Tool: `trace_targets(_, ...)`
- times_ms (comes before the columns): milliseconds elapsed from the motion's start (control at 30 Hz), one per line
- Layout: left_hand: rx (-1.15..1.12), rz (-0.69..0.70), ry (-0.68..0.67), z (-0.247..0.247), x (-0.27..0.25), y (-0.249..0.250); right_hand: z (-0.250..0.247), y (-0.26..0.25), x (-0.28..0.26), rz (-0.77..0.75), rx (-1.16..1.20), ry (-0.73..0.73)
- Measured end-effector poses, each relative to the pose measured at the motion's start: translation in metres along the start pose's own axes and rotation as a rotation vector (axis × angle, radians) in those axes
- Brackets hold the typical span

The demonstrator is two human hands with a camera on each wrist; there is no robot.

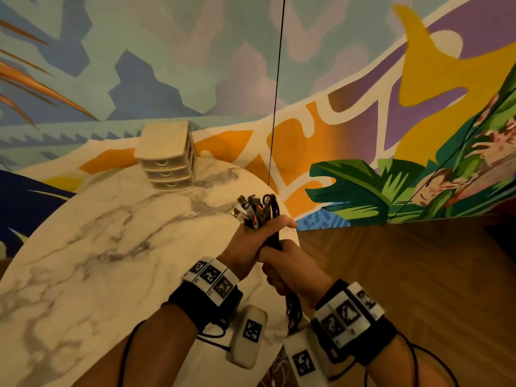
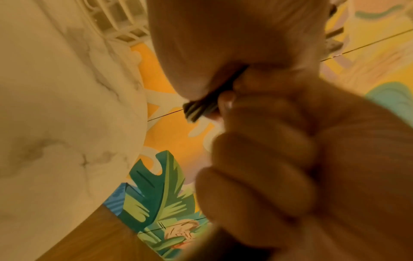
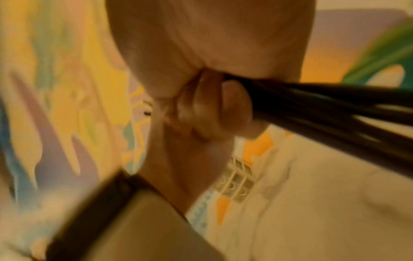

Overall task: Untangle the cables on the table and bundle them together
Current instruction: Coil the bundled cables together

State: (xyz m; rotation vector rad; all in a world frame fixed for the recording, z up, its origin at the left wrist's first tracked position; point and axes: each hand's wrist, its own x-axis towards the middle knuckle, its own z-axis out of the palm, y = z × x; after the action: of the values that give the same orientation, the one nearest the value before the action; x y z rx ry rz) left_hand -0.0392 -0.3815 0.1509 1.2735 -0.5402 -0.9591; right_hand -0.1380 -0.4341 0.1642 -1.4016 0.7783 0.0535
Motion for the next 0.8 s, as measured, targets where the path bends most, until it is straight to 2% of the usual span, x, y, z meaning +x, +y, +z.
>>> trace_targets(67, -0.017, -0.060, -0.167, -0.005, -0.002, 0.002, -0.008, -0.005, -0.003, 0.135, 0.210, -0.245)
trace_targets(100, -0.030, -0.070, -0.193, -0.005, -0.002, 0.006, -0.010, -0.007, -0.003, 0.159, 0.256, -0.336)
trace_targets(167, -0.032, -0.056, -0.150, -0.003, 0.001, 0.012, -0.011, -0.007, 0.000, 0.118, 0.280, -0.398)
trace_targets(233, -0.076, 0.000, -0.090, 0.001, 0.003, 0.018, -0.007, -0.007, 0.003, 0.049, 0.224, -0.347)
trace_targets(333, -0.218, 0.068, -0.026, 0.001, 0.006, 0.028, 0.001, -0.001, 0.000, -0.001, -0.031, -0.252)
trace_targets(400, -0.312, 0.087, -0.056, 0.001, 0.005, 0.032, 0.001, 0.006, 0.002, 0.034, -0.109, -0.209)
trace_targets(467, -0.363, 0.054, -0.092, 0.001, -0.001, 0.033, -0.003, 0.009, 0.006, 0.081, -0.079, -0.222)
trace_targets(533, -0.360, 0.023, -0.158, 0.002, -0.006, 0.032, -0.008, 0.010, 0.010, 0.108, -0.041, -0.250)
trace_targets(633, -0.316, -0.015, -0.230, 0.003, -0.011, 0.034, -0.006, 0.010, 0.011, 0.082, -0.104, -0.282)
trace_targets(700, -0.295, -0.049, -0.235, 0.002, -0.012, 0.035, -0.006, 0.006, 0.011, 0.057, -0.262, -0.267)
trace_targets(800, -0.255, -0.064, -0.238, -0.003, -0.013, 0.039, -0.023, -0.006, 0.012, -0.045, -0.645, -0.219)
